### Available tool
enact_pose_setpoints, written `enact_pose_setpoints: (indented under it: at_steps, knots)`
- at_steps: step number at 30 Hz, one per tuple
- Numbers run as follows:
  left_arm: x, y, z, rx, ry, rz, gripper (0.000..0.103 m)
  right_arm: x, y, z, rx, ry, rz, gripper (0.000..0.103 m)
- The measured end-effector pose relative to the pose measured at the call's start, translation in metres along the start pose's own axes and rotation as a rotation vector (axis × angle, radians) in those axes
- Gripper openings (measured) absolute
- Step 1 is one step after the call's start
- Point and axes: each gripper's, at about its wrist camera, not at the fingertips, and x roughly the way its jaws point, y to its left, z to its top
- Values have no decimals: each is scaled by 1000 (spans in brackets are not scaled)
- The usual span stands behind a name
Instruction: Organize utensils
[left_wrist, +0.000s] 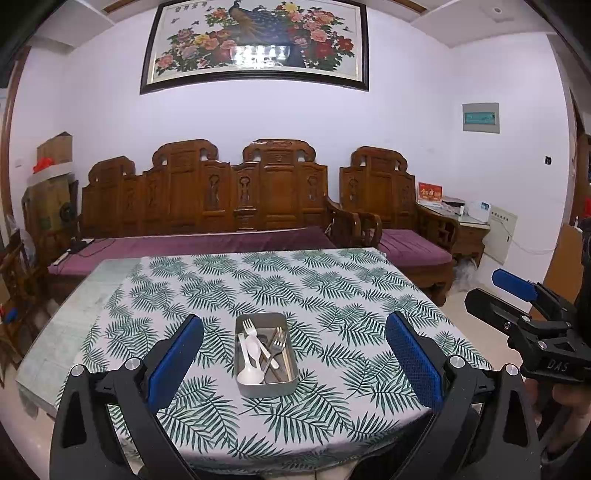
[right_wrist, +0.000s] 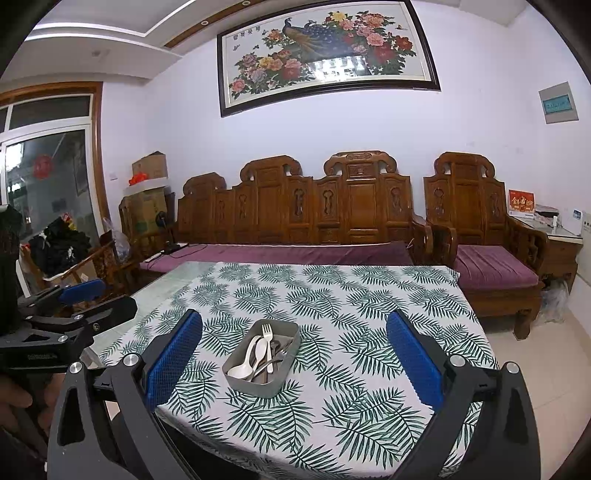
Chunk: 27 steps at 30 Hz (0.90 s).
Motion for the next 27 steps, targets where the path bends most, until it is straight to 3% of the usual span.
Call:
enact_pose_setpoints:
  at_steps: [27]
  knots:
    - [-1,-1,-1,1,-5,2,95,0,1,-1,6,-3,1,100]
